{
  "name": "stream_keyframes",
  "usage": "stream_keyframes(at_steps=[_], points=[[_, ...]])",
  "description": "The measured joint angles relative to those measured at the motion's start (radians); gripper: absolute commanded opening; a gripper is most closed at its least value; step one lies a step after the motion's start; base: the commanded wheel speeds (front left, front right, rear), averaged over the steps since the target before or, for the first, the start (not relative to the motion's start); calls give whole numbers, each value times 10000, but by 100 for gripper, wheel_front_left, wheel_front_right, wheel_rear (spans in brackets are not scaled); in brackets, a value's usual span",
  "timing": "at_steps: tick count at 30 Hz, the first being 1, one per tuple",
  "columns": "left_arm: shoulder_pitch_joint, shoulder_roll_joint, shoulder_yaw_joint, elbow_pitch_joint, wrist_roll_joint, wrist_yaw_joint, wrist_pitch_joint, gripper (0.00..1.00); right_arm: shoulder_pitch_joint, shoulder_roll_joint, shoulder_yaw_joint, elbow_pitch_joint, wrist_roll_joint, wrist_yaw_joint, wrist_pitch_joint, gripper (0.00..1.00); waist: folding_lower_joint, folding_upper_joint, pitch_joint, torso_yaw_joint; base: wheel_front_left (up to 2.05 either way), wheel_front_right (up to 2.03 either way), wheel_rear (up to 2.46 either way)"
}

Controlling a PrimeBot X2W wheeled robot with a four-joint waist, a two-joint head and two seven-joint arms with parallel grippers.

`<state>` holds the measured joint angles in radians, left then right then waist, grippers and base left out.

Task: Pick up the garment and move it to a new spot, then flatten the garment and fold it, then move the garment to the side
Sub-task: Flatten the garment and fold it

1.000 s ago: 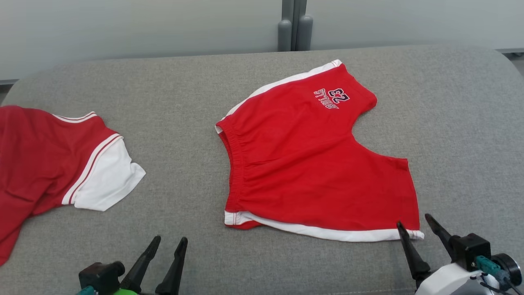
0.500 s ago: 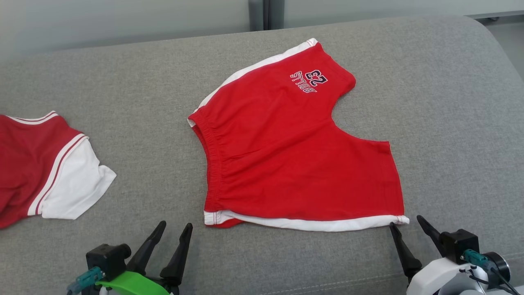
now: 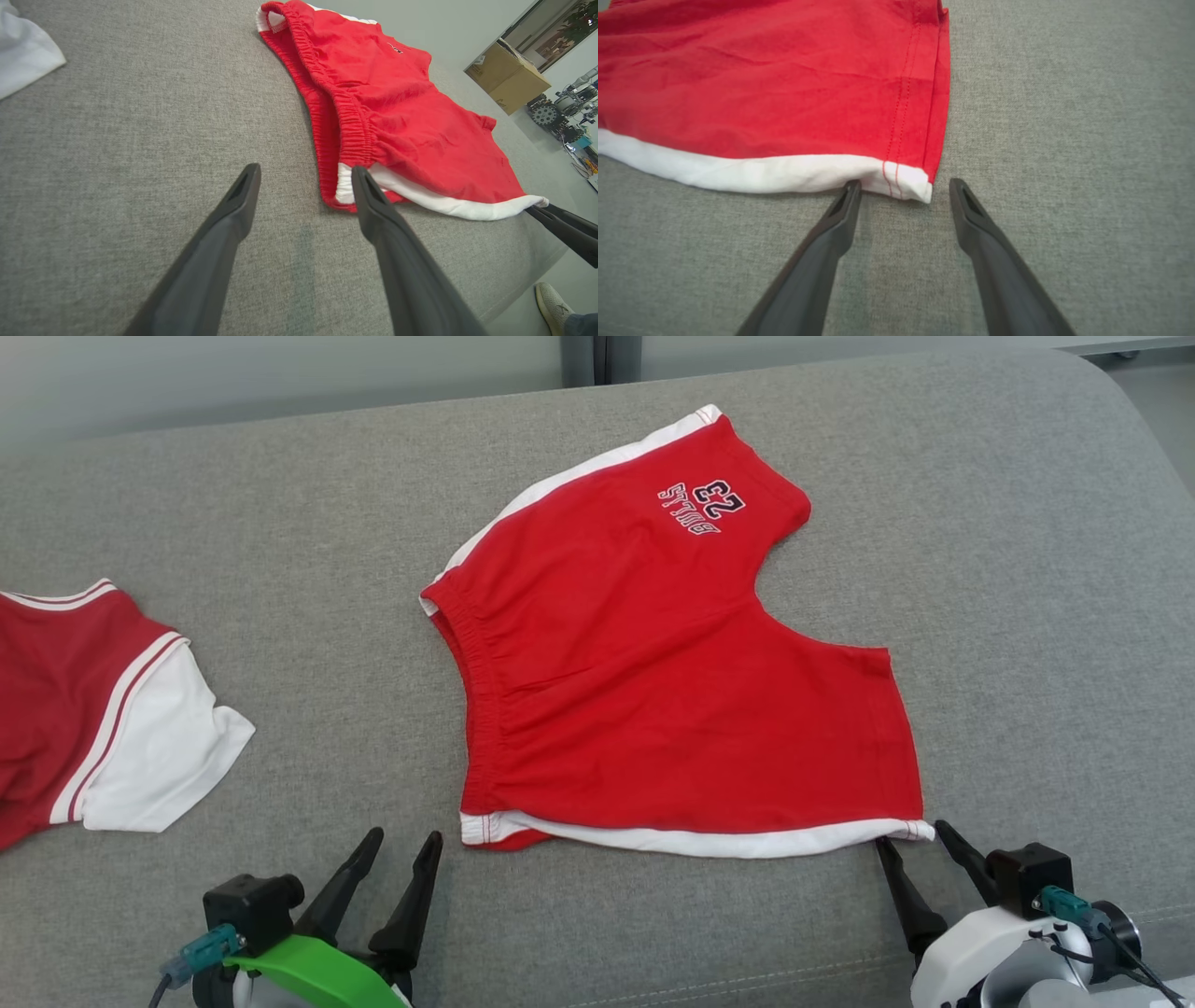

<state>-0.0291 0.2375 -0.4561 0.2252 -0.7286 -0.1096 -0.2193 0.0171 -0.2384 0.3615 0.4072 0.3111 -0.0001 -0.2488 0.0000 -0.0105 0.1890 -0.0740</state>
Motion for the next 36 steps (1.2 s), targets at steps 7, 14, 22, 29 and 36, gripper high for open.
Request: stream_keyframes(at_steps=[7, 14, 22, 29, 36], points=[[-38, -15, -253, 435, -79, -10, 261, 100, -143, 125, 46, 326, -2, 86, -2, 66, 0, 0, 52, 4, 0, 0, 0], [-296, -84, -468, 619, -263, -105, 435, 100, -494, 178, 109, 550, -8, 221, -2, 9, 0, 0, 106, -45, 0, 0, 0], [-576, -305, -681, 903, -420, -111, 558, 100, -746, 199, 245, 763, -38, 353, -13, 0, 0, 0, 137, -191, 0, 0, 0], [-834, -441, -838, 955, -617, -132, 508, 76, -801, 209, 221, 936, -38, 426, -15, 0, 0, 0, 116, -306, 0, 0, 0], [-958, -589, -1020, 947, -667, -134, 497, 0, -883, 226, 209, 1064, -38, 437, -15, 0, 0, 0, 92, -339, 0, 0, 0]])
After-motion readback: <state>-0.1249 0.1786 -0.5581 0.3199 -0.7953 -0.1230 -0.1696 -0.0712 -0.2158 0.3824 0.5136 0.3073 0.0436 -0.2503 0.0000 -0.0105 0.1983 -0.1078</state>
